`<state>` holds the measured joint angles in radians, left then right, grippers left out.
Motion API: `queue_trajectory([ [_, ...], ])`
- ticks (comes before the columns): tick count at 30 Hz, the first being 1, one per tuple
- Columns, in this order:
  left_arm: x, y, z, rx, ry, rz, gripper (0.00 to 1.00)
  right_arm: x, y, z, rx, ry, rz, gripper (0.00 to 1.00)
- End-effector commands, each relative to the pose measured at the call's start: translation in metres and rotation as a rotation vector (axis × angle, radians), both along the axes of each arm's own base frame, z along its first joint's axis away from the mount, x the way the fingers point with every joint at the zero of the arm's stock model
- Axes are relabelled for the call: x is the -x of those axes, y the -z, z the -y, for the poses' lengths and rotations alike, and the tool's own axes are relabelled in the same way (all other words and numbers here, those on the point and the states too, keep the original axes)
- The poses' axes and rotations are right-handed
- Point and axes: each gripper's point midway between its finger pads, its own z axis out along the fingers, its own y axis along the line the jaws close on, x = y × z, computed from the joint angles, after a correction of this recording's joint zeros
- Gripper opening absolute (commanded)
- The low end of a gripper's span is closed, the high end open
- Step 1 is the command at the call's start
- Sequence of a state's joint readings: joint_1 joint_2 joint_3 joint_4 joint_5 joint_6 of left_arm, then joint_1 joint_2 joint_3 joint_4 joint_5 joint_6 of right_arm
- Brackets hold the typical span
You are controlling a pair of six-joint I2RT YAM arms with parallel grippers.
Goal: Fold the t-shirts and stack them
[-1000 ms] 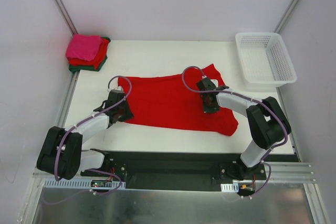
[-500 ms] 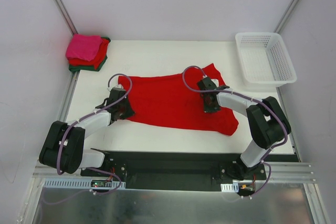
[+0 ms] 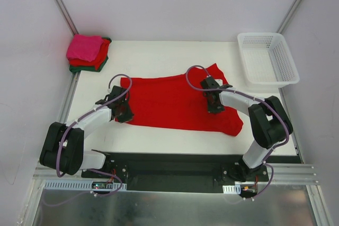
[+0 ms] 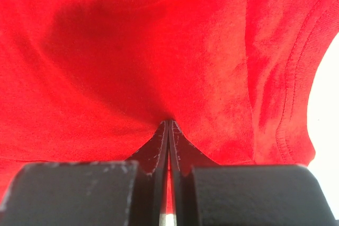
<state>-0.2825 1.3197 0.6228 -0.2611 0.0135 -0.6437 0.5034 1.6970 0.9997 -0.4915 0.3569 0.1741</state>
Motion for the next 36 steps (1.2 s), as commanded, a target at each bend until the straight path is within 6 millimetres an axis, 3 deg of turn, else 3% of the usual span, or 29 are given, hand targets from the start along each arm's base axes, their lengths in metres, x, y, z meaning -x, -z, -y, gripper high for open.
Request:
queue_trajectory([
  [1,0.011,-0.01,-0.008,-0.058,0.034,-0.043,0.0,0.002,0.0,0.012,0.054,0.008,-0.033,0.02],
  [13,0.024,0.004,-0.023,-0.112,0.021,-0.102,0.0,0.006,0.001,0.017,0.058,0.014,-0.043,0.01],
  [25,0.025,-0.007,-0.052,-0.088,-0.082,-0.075,0.0,0.006,-0.006,0.02,0.053,0.019,-0.032,0.01],
  [32,0.019,-0.033,-0.067,-0.13,-0.144,0.043,0.0,0.008,-0.011,0.024,0.061,0.019,-0.023,0.01],
  [36,0.023,-0.032,-0.074,-0.156,-0.171,0.03,0.0,0.007,-0.013,0.022,0.054,0.021,-0.019,0.01],
])
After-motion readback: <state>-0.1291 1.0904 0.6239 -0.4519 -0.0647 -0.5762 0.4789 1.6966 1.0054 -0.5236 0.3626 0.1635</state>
